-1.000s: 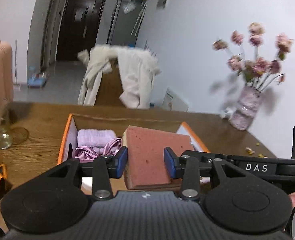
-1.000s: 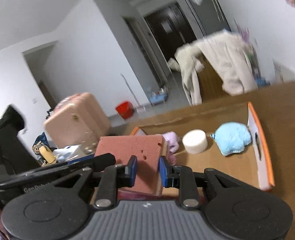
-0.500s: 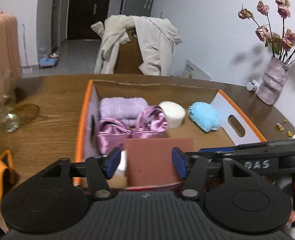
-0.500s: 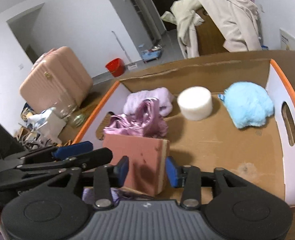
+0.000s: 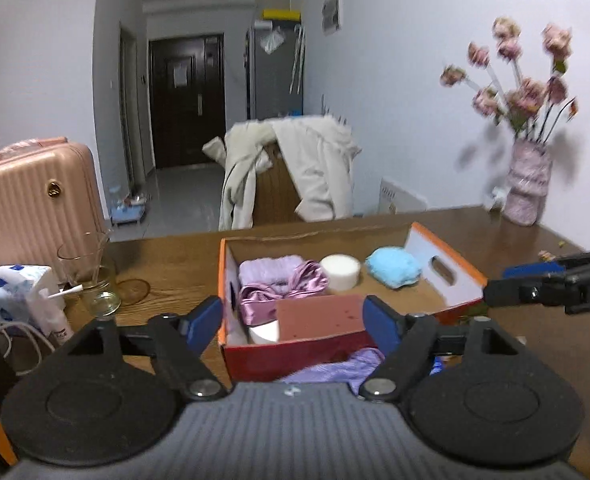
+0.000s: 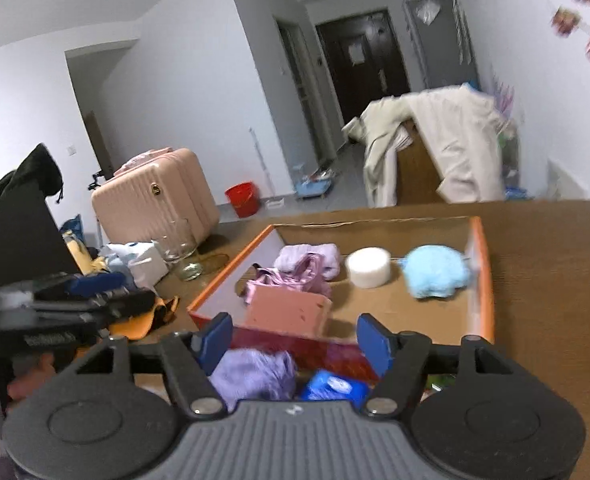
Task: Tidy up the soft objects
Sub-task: 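Open both grippers to release the sponge block inside the box, then move both grippers to the yellow-and-white plush sheep and close on it, then lift the plush sheep with both grippers and lower it into the box, then open both grippers to release the sheep inside the box, then move the left gripper to the clear plastic bag while the right approaches the snack packet, then close the left gripper on the plastic bag while the right grips the snack packet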
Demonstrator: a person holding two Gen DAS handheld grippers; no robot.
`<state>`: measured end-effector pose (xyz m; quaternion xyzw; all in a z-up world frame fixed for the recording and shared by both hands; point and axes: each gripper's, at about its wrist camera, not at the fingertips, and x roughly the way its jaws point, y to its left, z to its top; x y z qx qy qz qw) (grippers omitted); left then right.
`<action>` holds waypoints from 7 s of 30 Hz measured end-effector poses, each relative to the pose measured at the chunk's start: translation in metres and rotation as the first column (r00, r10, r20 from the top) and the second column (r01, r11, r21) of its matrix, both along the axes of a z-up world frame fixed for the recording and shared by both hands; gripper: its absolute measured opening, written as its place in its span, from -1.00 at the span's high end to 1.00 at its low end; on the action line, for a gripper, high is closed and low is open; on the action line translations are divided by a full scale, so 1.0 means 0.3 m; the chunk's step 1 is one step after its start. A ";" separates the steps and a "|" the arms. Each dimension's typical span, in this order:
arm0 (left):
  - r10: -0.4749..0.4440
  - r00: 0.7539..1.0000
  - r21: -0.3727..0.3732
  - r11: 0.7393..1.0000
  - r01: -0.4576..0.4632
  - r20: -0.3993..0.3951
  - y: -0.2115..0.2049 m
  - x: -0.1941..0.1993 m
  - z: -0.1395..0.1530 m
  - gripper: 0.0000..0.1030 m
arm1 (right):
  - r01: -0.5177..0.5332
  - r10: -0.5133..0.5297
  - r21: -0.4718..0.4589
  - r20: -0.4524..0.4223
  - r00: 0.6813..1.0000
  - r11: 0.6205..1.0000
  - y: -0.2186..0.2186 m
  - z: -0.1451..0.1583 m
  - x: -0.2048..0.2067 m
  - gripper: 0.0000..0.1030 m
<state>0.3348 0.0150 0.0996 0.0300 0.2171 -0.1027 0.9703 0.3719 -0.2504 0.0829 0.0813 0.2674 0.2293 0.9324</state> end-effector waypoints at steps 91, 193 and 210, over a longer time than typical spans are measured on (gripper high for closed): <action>-0.251 0.931 -0.368 0.919 0.143 -0.265 -0.157 -0.366 -0.431 -0.01 | 0.160 -0.127 0.219 -0.158 0.979 0.963 -0.103 -0.386 -0.473 0.20; 0.241 0.966 0.055 0.970 -0.236 -0.095 -0.035 -0.114 -0.383 -0.67 | 0.277 -0.279 -0.098 -0.013 0.960 0.956 -0.095 -0.340 0.013 -0.54; 0.247 0.962 0.076 0.968 -0.240 -0.115 -0.002 -0.098 -0.406 0.26 | 0.228 -0.248 -0.222 -0.064 0.967 0.948 0.017 -0.420 0.192 0.26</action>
